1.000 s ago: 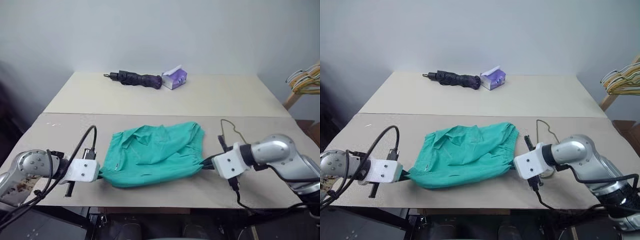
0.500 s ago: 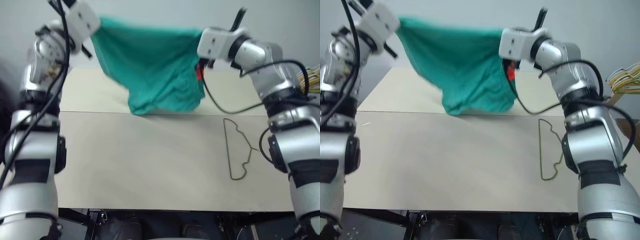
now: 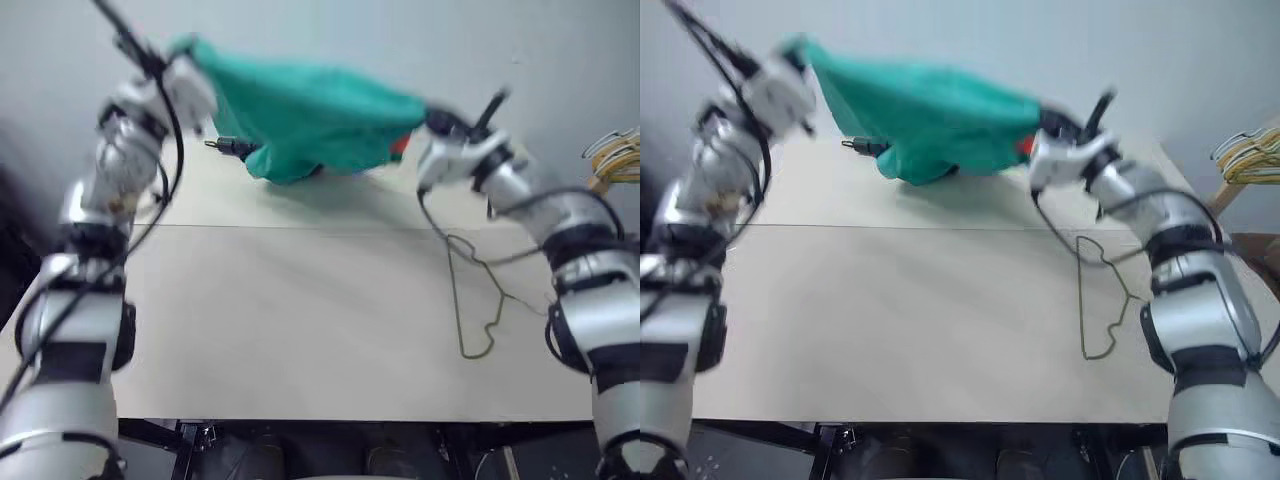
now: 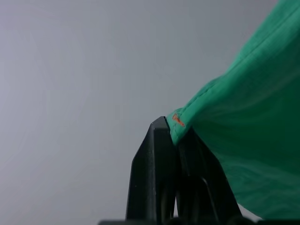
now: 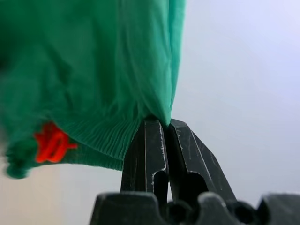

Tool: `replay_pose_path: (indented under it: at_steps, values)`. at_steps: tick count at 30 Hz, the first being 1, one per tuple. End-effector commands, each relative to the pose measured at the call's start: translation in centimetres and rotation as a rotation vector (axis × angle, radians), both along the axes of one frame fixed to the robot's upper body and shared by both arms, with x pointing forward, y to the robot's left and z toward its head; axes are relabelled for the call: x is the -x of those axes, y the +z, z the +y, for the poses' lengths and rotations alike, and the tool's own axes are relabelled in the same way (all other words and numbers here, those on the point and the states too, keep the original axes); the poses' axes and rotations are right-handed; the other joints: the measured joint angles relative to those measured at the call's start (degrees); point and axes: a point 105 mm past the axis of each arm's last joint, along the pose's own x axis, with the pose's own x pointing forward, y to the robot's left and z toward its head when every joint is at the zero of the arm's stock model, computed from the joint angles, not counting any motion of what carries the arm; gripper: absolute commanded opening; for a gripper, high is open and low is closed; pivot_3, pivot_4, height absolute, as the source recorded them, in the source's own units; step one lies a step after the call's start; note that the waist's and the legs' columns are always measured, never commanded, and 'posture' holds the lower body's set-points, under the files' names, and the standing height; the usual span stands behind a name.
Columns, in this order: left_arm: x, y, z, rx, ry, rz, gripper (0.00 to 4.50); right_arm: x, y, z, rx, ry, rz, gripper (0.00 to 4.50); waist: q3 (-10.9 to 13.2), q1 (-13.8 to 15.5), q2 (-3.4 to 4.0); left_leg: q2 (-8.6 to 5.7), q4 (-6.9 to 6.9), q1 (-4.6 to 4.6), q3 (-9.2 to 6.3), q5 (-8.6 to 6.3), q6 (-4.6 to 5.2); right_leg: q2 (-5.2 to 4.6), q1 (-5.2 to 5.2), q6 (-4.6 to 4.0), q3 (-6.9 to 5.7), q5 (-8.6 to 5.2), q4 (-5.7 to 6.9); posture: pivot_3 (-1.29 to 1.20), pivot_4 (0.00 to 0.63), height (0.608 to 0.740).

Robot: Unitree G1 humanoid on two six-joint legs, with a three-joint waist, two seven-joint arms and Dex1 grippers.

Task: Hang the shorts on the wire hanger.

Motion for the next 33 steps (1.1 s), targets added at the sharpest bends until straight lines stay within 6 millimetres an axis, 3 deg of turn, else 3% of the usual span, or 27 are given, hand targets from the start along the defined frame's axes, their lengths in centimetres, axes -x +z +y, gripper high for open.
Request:
replay_pose_path:
  at_steps: [1,6,10,12,16,22,28,33]
  values:
    - [4.9,-1.1,-2.4,-0.062,-0.203,0.131,0.04,2.5,-0.2,0.5,0.039,0.144,0.046,0.00,0.15,-0.64,0.05,0.00,0.08,-0.03,-0.04,0.01,-0.01,0.01,-0.03,0.00,-0.01,0.00,0.04,0.09,0.040,0.740]
    - [9.7,-7.1,-1.5,-0.202,-0.242,0.499,0.04,5.7,-5.4,0.1,0.168,0.242,0.233,0.00,0.23,-1.88,0.04,0.10,0.18,0.29,-0.07,-0.11,0.21,0.12,0.23,-0.11,0.03,-0.03,0.09,0.07,0.058,0.740]
    - [13.2,-9.8,-0.5,-0.330,-0.274,0.730,0.04,7.7,-7.8,-0.1,0.251,0.288,0.337,0.00,1.11,-1.77,0.21,0.19,0.13,1.89,0.09,-0.19,0.44,0.17,1.74,-0.33,0.11,-0.50,0.04,0.06,0.071,0.740]
    - [14.3,-10.4,0.1,-0.359,-0.279,0.814,0.04,8.5,-8.6,-0.3,0.279,0.297,0.380,0.00,1.41,-1.73,0.18,0.29,0.08,2.48,0.25,-0.19,0.48,0.19,2.29,-0.49,0.13,-0.89,-0.09,0.06,0.074,0.740]
    - [16.9,-11.6,0.8,-0.456,-0.329,0.986,0.04,9.8,-9.5,-0.5,0.283,0.301,0.470,0.00,1.50,-1.61,0.07,0.33,0.02,2.54,0.37,-0.41,0.83,0.18,2.37,-0.62,0.15,-0.91,-0.12,0.05,0.080,0.740]
    - [19.9,-12.0,0.1,-0.494,-0.444,1.123,0.04,12.6,-10.8,-0.8,0.325,0.307,0.604,0.00,1.73,-1.46,0.05,0.39,0.13,2.02,0.42,-0.67,1.17,0.21,1.93,-0.41,0.13,-0.80,-0.07,0.02,0.089,0.740]
    - [21.9,-12.1,-1.2,-0.499,-0.525,1.162,0.04,16.1,-11.4,-0.6,0.328,0.356,0.682,0.00,2.21,-1.45,0.00,0.46,0.27,2.10,0.44,-0.67,1.16,0.27,2.01,-0.74,0.13,-1.11,-0.05,0.00,0.101,0.740]
    - [24.2,-11.9,-2.1,-0.477,-0.599,1.224,0.04,17.3,-11.3,-0.1,0.314,0.364,0.696,0.00,2.35,-1.86,-0.07,0.57,0.28,2.17,0.49,-0.68,1.16,0.35,2.05,-0.58,0.14,-1.21,-0.05,-0.01,0.102,0.740]
